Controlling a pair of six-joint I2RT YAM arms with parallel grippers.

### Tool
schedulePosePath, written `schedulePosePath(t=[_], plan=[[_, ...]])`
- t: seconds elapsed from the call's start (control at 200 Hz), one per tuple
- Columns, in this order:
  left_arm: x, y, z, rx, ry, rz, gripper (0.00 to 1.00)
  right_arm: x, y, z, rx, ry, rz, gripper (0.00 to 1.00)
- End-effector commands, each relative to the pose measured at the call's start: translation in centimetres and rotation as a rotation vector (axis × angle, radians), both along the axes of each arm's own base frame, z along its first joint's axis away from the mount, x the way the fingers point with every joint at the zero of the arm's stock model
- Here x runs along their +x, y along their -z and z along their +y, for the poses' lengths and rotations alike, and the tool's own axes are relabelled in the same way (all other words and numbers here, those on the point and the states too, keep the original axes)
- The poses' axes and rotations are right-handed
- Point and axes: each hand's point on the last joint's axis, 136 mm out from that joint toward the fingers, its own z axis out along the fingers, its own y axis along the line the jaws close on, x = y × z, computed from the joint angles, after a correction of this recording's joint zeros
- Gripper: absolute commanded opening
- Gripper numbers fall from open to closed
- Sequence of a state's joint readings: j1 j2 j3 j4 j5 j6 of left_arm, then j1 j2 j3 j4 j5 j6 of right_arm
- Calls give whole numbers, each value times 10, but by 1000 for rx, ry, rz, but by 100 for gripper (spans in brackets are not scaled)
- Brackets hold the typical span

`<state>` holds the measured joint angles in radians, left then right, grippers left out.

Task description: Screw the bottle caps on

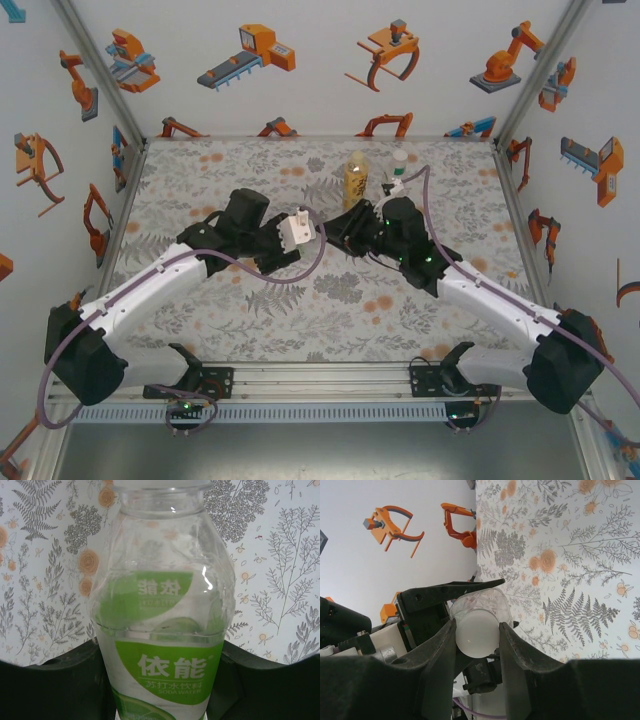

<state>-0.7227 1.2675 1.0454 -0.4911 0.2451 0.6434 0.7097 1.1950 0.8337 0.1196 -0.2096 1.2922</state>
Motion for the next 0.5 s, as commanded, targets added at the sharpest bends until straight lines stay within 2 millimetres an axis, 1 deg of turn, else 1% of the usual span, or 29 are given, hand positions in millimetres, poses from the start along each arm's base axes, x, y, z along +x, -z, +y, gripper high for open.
schedulePosePath(t=[0.0,0.08,0.155,0.2,0.305,0.37,0.431,0.496], plan=[[7,-49,-22,-117,54,-129,0,-19,21,10,-42,-95,97,7],[6,-50,-22,-119,58,-130,0,-19,19,11,-43,-111,83,11],[6,-50,-22,-119,58,-129,0,-20,15,10,-41,-114,77,22],[6,-49,-22,-118,58,-129,0,-20,11,10,-57,-126,39,29],[6,-48,-23,-116,62,-123,0,-20,-6,6,-72,-129,-31,48],[5,-45,-23,-111,66,-116,0,-21,-15,2,-90,-125,-74,58],[5,-45,-24,-110,72,-114,0,-21,-25,-2,-103,-123,-122,64],[4,-43,-24,-106,76,-108,0,-21,-36,-6,-122,-121,-167,68]])
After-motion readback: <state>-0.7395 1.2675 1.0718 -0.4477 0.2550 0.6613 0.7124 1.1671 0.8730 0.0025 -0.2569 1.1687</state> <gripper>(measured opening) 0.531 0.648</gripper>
